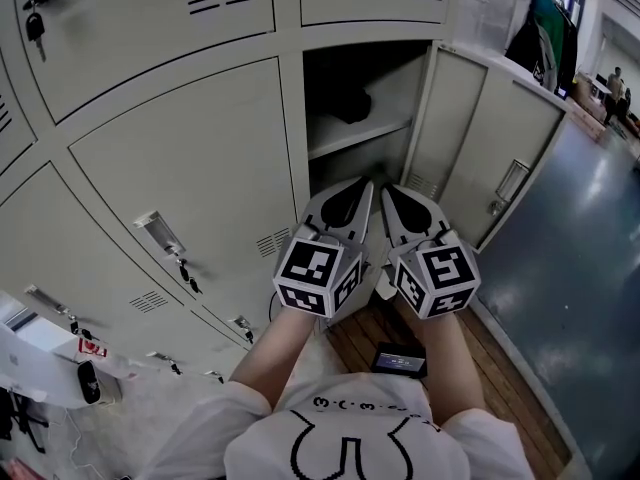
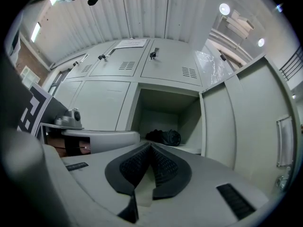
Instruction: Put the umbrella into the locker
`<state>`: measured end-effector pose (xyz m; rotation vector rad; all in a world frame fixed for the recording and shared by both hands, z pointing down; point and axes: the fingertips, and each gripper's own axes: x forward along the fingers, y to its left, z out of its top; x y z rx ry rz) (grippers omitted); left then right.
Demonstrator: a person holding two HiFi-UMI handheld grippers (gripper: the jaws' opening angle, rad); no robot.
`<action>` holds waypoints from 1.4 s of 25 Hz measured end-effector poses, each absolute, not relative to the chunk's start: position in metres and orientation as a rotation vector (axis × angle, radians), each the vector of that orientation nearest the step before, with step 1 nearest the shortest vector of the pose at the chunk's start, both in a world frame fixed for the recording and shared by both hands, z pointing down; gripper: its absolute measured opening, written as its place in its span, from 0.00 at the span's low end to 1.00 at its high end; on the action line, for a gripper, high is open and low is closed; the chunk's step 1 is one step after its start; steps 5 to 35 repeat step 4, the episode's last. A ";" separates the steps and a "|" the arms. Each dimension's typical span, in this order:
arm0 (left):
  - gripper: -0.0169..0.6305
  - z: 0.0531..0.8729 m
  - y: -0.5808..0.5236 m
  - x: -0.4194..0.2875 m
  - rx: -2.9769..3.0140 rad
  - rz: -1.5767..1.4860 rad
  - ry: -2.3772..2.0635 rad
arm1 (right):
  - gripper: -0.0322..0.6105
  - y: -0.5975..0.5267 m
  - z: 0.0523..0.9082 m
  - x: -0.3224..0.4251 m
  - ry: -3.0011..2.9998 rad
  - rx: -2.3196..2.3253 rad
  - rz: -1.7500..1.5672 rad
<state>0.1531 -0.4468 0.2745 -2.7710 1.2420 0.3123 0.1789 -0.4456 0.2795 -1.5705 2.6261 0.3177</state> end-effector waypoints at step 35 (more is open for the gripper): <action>0.03 0.275 -0.442 0.158 -2.770 0.300 1.222 | 0.03 -0.443 0.277 0.179 2.632 -1.564 0.326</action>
